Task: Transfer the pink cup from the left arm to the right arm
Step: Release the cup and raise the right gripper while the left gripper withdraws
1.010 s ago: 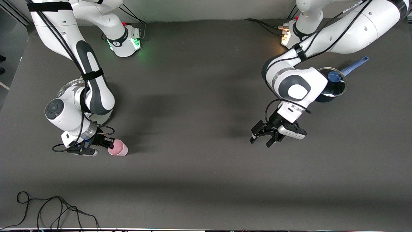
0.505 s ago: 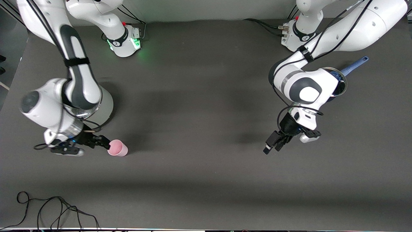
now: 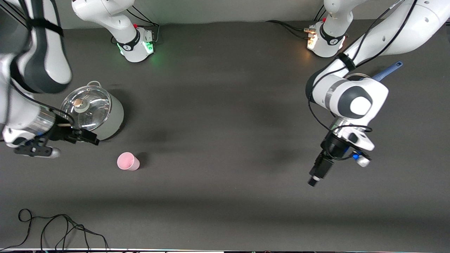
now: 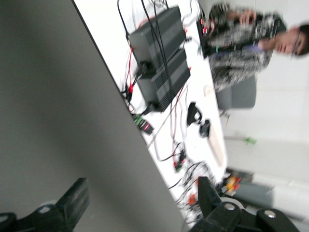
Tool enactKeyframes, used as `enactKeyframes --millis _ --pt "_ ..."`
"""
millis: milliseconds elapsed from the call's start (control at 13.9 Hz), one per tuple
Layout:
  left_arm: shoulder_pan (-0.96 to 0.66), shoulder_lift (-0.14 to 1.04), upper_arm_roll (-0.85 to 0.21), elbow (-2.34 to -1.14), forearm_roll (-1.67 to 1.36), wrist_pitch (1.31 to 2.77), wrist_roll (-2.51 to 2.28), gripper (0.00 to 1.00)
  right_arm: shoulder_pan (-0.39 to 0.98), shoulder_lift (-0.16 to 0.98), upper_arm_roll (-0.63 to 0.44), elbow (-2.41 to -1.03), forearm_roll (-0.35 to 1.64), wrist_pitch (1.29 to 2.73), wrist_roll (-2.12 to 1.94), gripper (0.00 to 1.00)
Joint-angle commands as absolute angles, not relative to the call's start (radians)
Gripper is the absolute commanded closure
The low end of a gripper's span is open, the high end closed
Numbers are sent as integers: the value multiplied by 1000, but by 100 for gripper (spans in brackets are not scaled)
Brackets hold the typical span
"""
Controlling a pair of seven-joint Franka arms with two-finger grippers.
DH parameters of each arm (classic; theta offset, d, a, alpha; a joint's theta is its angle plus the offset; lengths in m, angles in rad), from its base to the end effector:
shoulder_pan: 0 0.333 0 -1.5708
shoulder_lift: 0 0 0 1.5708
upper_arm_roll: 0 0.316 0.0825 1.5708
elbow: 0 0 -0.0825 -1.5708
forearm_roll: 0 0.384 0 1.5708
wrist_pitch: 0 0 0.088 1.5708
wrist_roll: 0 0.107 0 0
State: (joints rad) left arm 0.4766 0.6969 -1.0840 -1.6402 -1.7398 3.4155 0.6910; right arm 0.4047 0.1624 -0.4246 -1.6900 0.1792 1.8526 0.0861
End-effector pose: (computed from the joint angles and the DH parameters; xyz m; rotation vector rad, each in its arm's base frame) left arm 0.6390 -0.1572 0.3708 1.8770 1.1109 0.5861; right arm 0.6106 0.0164 0.5056 -3.0268 0.2261 -0.0185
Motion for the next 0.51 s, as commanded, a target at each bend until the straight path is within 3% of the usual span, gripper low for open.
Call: enactKeyframes --millis 0,433 --pt "469 661 -1063 -1644 -1738 3399 493 0 408 187 -423 -1502 147 1653 140 0" --pt "468 661 -1063 -1680 -1721 3398 547 0 400 207 -423 -1278 69 1393 138 0"
